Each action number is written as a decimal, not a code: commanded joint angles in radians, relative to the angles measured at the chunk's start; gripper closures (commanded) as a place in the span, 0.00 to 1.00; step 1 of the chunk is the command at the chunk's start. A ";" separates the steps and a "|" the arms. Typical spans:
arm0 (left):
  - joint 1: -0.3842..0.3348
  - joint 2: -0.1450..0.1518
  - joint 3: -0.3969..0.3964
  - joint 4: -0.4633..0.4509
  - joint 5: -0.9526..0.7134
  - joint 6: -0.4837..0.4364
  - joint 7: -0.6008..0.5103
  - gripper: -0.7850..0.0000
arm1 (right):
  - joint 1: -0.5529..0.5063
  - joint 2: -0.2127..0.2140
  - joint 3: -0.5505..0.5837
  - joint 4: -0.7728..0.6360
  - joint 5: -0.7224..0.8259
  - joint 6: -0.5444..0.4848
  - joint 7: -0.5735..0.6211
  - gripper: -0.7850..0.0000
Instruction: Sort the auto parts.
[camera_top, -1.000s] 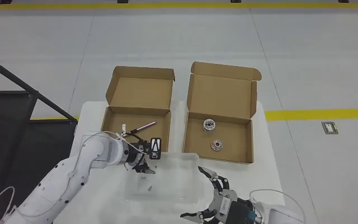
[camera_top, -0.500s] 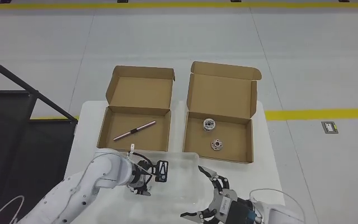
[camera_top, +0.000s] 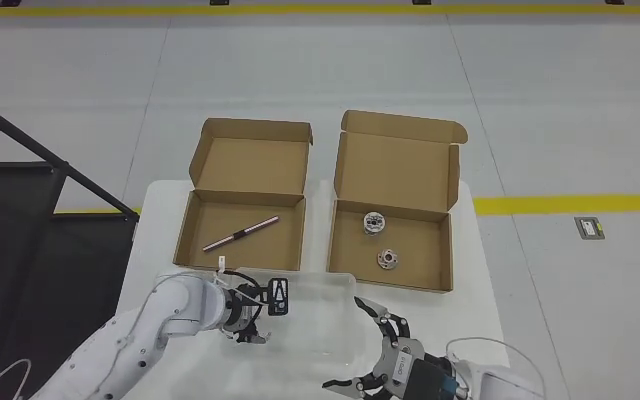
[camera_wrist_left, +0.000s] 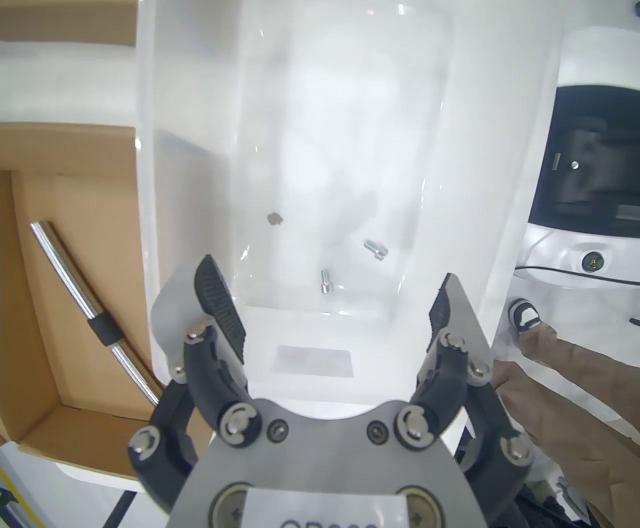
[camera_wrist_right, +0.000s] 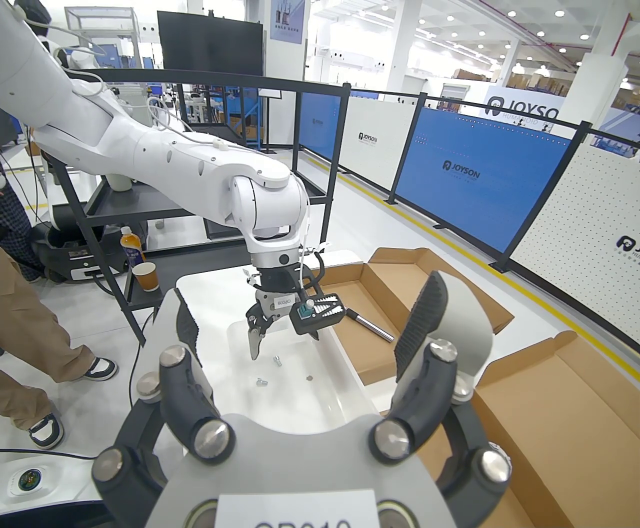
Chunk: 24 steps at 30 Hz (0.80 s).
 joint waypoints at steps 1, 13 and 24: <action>0.001 -0.002 0.011 0.003 -0.012 0.008 -0.047 0.19 | 0.000 0.000 0.000 0.000 0.000 0.000 0.000 0.00; -0.063 -0.048 0.095 0.088 0.028 0.051 -0.128 0.50 | 0.000 0.000 0.000 0.000 0.000 0.000 0.000 0.00; -0.112 -0.100 0.177 0.192 0.115 0.027 -0.072 0.51 | 0.000 0.000 0.000 0.000 0.000 0.000 0.000 0.00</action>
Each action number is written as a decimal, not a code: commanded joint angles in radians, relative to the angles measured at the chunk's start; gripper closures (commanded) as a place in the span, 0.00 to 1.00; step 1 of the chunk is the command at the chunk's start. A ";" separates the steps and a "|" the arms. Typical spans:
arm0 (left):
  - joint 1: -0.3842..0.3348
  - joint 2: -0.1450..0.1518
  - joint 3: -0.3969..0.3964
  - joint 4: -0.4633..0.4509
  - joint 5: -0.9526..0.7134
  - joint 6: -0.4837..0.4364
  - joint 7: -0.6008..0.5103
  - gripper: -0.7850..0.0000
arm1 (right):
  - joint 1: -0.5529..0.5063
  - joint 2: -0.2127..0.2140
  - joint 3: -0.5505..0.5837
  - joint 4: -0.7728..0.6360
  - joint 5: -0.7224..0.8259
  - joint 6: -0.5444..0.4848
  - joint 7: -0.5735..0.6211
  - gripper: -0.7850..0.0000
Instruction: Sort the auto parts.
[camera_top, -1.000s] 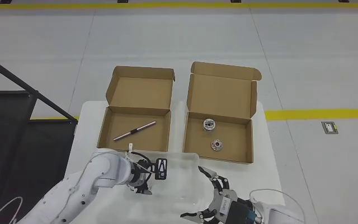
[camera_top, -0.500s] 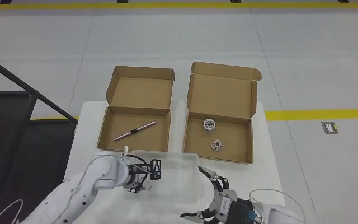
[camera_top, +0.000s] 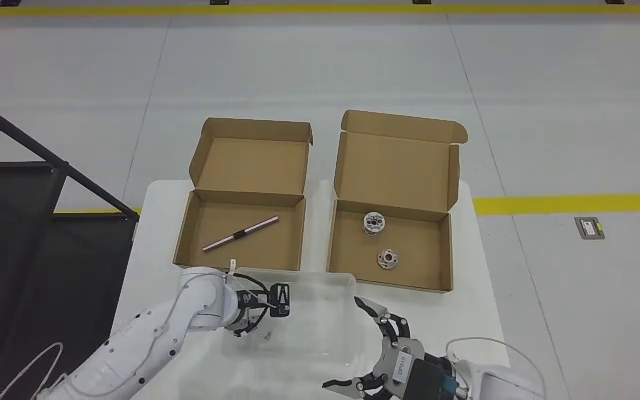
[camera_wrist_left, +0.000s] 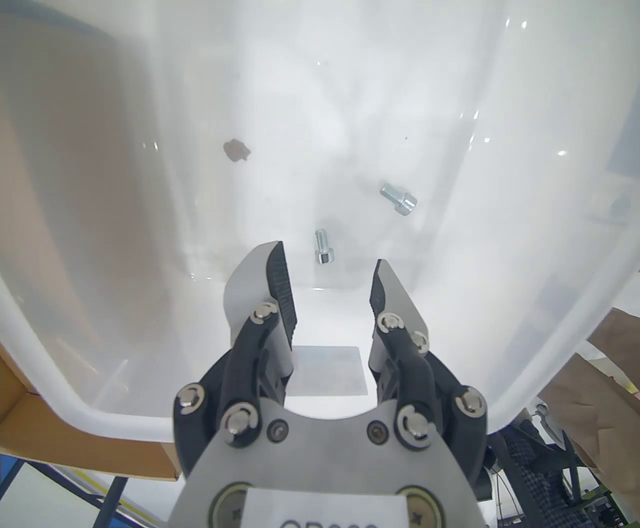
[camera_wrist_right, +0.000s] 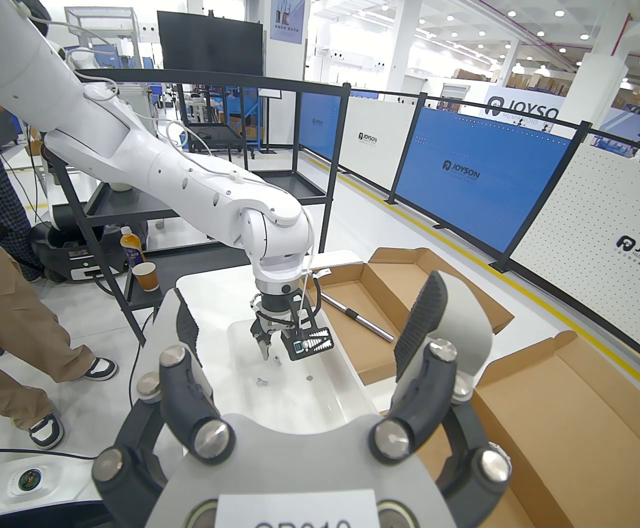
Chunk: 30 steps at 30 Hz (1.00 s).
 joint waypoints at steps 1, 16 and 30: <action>-0.009 -0.010 0.015 0.019 0.016 0.001 0.009 0.51 | 0.000 0.000 0.000 0.000 0.000 0.000 0.000 0.00; -0.033 -0.058 0.055 0.108 0.079 0.003 0.071 0.60 | 0.000 0.000 0.000 0.000 0.000 0.000 0.000 0.00; -0.044 -0.083 0.061 0.158 0.064 -0.033 0.076 0.97 | 0.000 0.000 0.000 0.000 0.000 0.000 0.000 0.00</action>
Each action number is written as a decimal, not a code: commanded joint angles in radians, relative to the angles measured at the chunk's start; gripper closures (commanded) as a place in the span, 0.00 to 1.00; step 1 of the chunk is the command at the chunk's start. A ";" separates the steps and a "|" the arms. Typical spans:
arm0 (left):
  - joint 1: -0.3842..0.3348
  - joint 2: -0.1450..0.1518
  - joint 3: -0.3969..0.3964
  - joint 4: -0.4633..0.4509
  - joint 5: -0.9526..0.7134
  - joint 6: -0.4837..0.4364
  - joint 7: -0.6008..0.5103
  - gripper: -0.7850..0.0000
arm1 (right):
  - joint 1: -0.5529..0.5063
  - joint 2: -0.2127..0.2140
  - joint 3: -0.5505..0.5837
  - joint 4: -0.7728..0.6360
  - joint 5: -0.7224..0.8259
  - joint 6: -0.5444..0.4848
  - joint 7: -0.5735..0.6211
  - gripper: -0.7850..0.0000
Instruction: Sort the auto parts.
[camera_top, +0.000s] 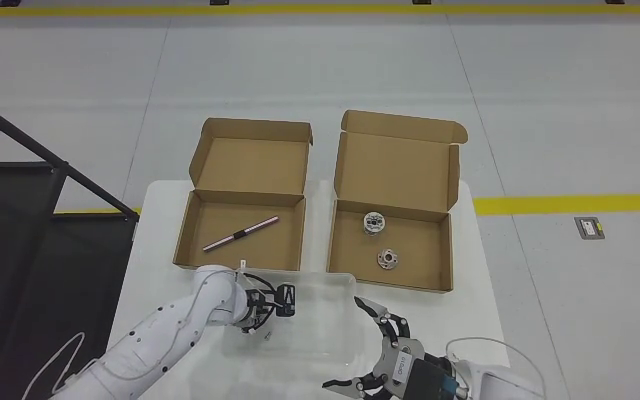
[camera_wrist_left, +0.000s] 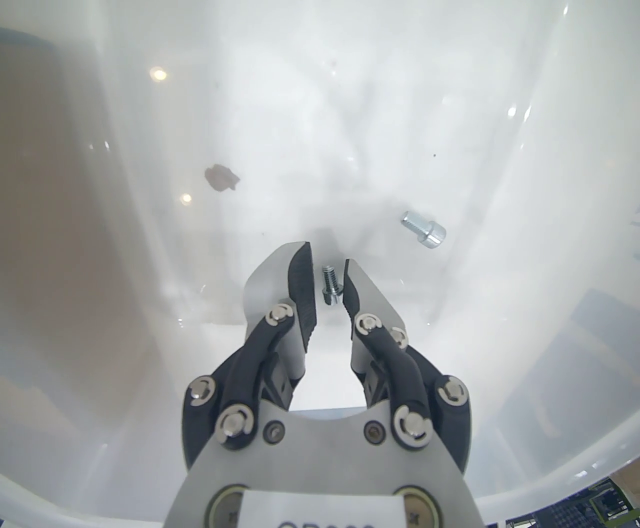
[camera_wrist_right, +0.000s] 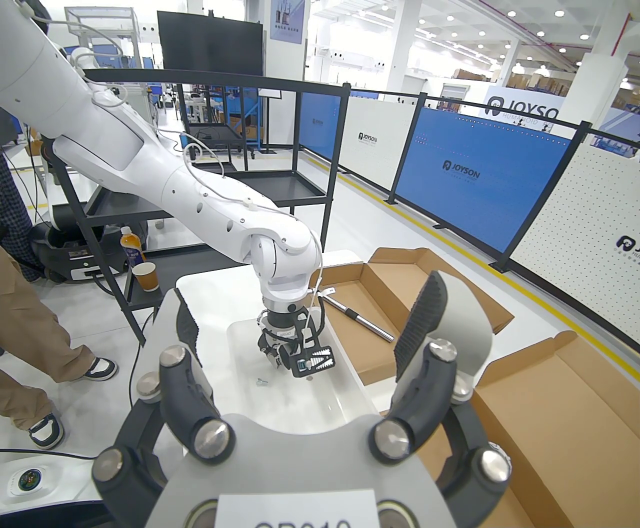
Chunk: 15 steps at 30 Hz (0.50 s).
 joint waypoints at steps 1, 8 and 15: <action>0.000 -0.003 0.000 0.004 0.001 -0.003 -0.001 1.00 | 0.000 0.000 0.000 0.000 0.000 0.000 0.000 0.00; 0.011 0.009 -0.041 -0.050 -0.008 -0.010 0.023 1.00 | 0.000 0.000 0.000 0.000 0.000 0.000 0.000 0.00; 0.111 0.082 -0.200 -0.248 0.026 0.010 0.088 1.00 | 0.000 0.000 0.000 0.000 0.000 0.000 0.000 0.00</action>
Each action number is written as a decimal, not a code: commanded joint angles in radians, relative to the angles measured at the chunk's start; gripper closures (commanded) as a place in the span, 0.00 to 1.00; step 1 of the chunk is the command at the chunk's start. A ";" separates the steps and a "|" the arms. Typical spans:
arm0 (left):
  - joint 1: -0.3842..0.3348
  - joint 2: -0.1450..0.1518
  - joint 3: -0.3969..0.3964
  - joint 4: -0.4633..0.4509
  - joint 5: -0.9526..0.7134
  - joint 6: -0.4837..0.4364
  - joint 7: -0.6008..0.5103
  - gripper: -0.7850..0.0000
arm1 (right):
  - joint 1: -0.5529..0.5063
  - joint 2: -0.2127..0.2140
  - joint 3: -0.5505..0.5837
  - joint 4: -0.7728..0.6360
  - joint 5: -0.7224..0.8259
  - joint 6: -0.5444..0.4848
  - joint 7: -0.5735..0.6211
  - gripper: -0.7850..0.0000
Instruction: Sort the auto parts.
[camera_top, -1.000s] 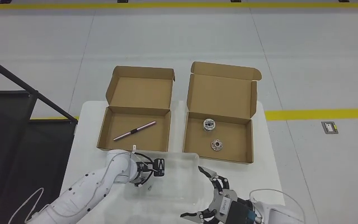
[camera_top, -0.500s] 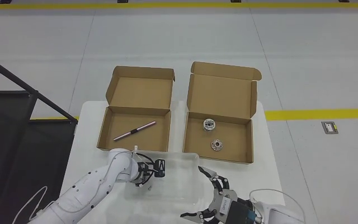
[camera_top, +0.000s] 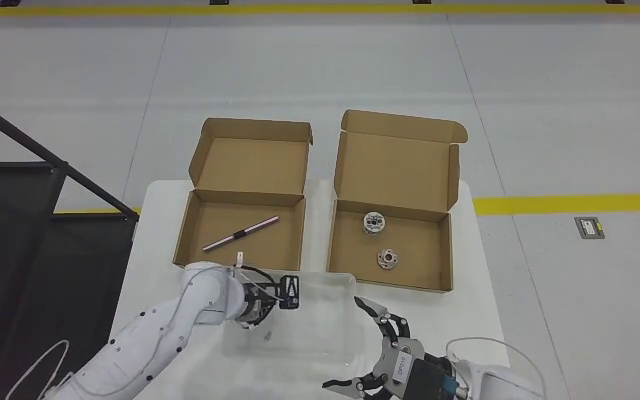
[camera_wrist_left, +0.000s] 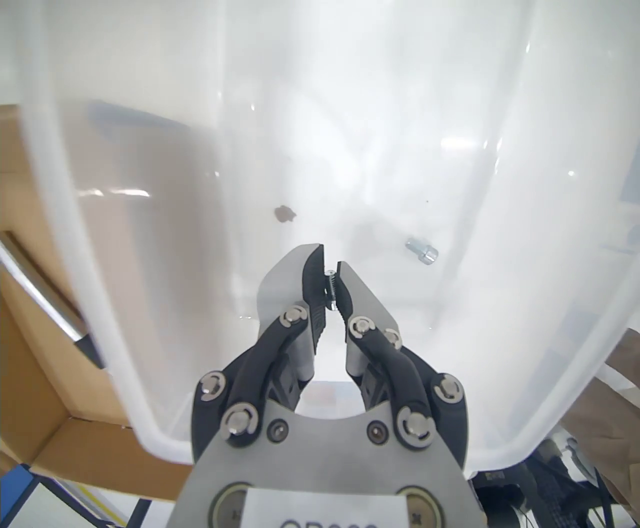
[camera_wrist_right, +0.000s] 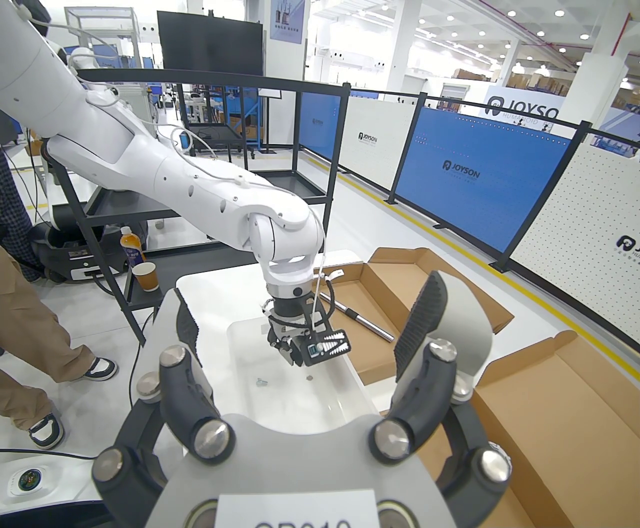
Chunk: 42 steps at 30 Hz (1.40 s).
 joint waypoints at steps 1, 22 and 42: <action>0.044 0.026 -0.066 -0.065 0.001 -0.006 0.052 1.00 | 0.000 0.000 0.000 0.000 0.000 0.000 0.000 0.00; 0.299 0.125 -0.417 -0.217 0.059 -0.024 0.492 1.00 | 0.000 0.000 0.000 0.000 0.000 0.000 0.000 0.00; 0.298 0.116 -0.630 -0.137 -0.275 -0.130 0.998 1.00 | 0.000 0.000 0.000 0.000 0.000 0.000 0.000 0.00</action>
